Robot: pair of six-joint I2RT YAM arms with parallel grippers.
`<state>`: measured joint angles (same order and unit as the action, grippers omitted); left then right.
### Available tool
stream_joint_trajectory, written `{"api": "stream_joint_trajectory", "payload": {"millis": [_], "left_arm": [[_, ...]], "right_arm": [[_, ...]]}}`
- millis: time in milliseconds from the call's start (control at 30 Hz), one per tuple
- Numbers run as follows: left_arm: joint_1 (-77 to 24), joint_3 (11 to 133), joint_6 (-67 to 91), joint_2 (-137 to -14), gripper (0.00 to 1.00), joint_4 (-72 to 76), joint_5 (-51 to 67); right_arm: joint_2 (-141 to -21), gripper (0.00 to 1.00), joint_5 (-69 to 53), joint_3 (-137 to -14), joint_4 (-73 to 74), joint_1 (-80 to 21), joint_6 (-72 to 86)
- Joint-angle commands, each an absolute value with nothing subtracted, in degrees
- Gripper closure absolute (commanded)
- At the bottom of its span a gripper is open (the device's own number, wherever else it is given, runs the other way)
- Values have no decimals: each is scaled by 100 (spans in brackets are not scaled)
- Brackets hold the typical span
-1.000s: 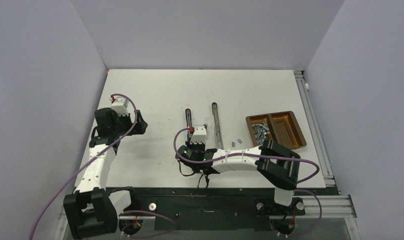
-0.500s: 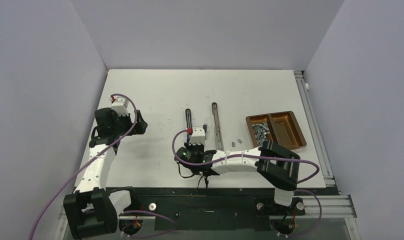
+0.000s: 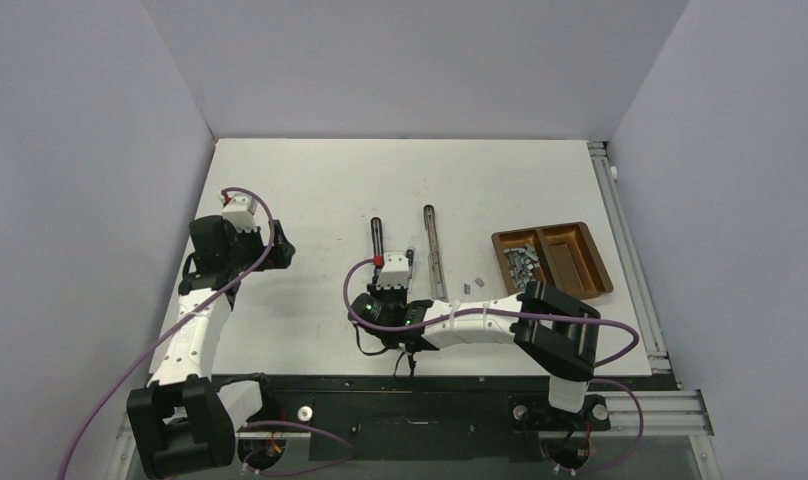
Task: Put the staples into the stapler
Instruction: Install the staple into the stapler.
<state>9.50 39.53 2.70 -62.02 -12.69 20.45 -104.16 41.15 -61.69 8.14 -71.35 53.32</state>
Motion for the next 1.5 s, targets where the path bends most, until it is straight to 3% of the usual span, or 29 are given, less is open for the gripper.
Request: {"api": "stream_joint_trajectory", "payload": {"millis": [0, 1467], "left_arm": [[978, 4122, 286, -6116, 4, -1108, 2154], [978, 4166, 290, -6121, 4, -1133, 2156]], "right_arm": [[-10265, 91, 4174, -6325, 637, -7123, 5421], [-10292, 91, 4236, -6027, 771, -7011, 5732]]}}
